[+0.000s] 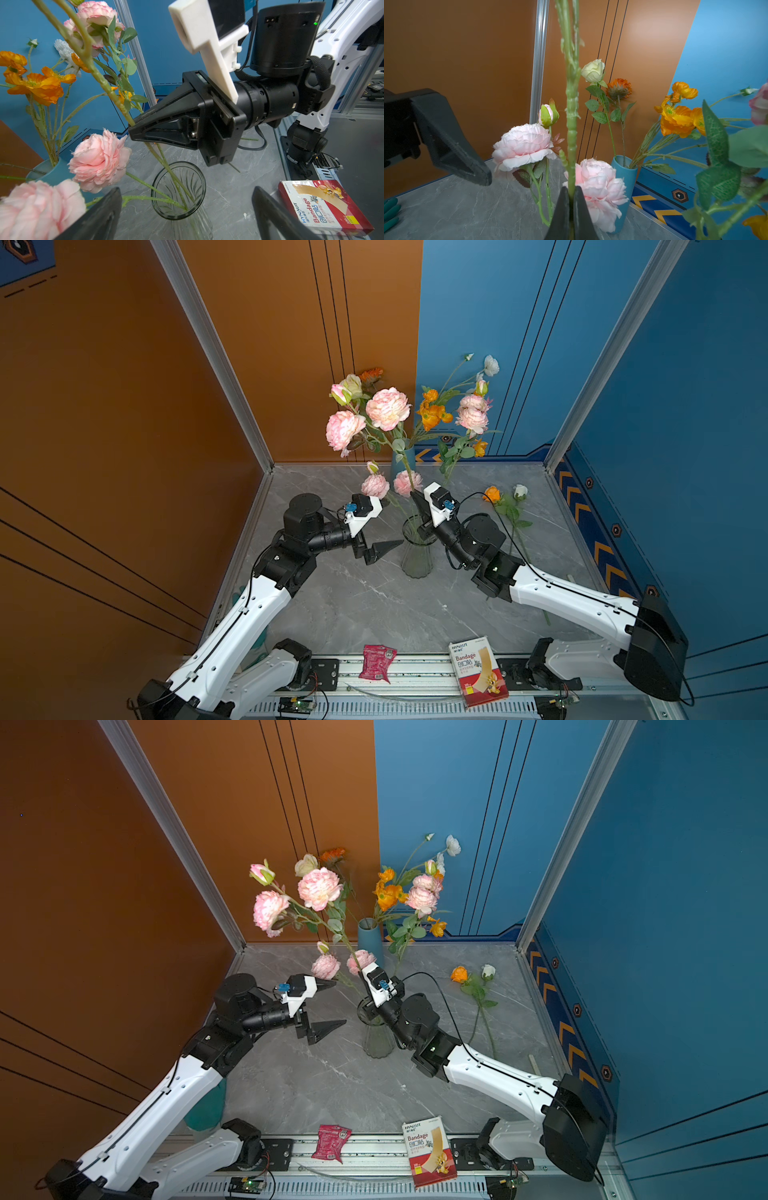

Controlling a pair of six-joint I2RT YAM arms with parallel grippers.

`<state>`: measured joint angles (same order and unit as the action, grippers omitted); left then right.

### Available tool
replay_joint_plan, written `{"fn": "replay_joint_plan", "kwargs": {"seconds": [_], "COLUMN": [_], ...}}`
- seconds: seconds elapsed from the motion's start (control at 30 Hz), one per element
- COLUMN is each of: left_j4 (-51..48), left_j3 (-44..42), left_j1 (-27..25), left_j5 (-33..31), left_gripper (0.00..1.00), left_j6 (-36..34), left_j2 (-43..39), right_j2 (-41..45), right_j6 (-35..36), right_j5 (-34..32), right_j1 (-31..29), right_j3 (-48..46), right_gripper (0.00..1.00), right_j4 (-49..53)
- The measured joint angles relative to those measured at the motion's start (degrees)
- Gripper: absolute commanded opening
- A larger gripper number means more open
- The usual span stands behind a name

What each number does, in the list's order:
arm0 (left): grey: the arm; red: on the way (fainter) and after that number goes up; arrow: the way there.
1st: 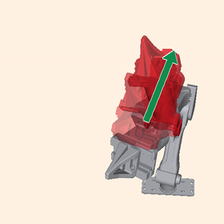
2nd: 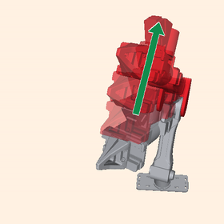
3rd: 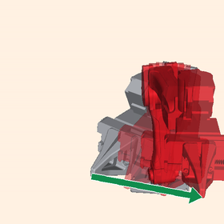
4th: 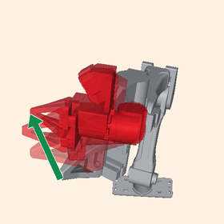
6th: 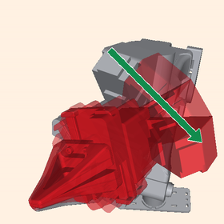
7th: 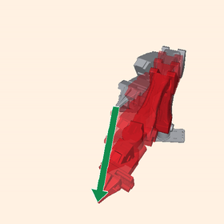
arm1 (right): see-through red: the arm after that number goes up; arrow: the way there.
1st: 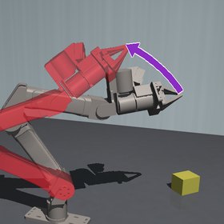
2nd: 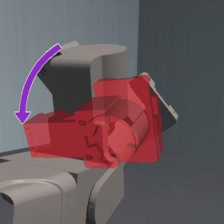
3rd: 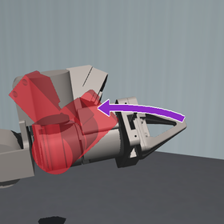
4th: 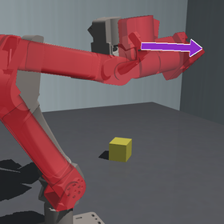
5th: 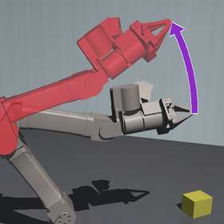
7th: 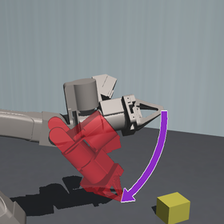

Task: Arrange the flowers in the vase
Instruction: 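Lower the pink rose stem into the glass vase and open the right gripper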

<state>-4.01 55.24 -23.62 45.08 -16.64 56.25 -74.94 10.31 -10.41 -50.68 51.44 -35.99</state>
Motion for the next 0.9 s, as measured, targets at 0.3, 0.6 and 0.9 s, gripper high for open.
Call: {"fn": "replay_joint_plan", "kwargs": {"seconds": [0.3, 0.6, 0.9], "left_j4": [0.00, 0.00, 0.00], "left_j3": [0.02, 0.02, 0.02], "left_j1": [0.00, 0.00, -0.26], "left_j5": [0.20, 0.46, 0.72], "left_gripper": [0.98, 0.98, 0.98], "left_j6": [0.02, 0.04, 0.20], "left_j2": [0.00, 0.22, 0.61], "right_j2": [-4.61, -4.74, -4.00], "right_j6": [-1.38, -1.79, -2.71], "right_j5": [3.82, 4.96, 5.75], "right_j1": [0.02, 0.02, 0.02], "right_j3": [-1.38, -4.02, -6.14], "right_gripper": [0.06, 0.09, 0.19], "right_j4": [-0.17, -1.68, -1.73]}}
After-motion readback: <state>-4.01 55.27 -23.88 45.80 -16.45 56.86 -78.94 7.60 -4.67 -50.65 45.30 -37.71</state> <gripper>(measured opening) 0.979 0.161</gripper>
